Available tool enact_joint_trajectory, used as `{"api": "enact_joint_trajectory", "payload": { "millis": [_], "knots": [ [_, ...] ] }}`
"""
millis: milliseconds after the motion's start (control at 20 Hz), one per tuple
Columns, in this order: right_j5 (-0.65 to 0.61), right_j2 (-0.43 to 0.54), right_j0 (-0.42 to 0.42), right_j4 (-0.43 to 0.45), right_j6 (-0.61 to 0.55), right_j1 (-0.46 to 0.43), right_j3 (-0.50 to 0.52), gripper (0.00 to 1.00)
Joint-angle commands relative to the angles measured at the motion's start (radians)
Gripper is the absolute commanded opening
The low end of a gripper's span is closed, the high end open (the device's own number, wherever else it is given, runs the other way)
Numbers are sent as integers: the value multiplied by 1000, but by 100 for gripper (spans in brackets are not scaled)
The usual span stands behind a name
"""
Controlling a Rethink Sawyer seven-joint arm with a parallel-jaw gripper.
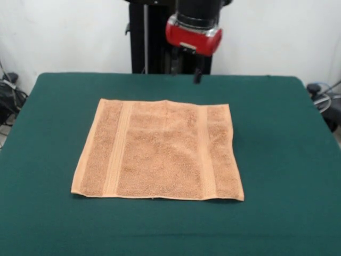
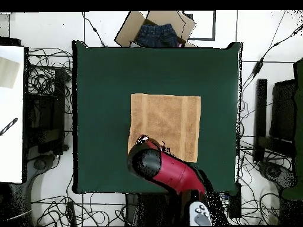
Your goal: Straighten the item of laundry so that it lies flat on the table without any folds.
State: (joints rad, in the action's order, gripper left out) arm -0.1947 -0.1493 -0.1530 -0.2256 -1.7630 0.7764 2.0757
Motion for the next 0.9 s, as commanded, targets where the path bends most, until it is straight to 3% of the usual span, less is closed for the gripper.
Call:
{"api": "enact_joint_trajectory", "payload": {
  "millis": [50,300,900],
  "knots": [
    [94,101,-56,59,-96,-75,-75,100],
    [63,90,-66,88,-61,-105,-122,100],
    [-64,71,-53,115,-54,-65,-162,100]
  ]
}}
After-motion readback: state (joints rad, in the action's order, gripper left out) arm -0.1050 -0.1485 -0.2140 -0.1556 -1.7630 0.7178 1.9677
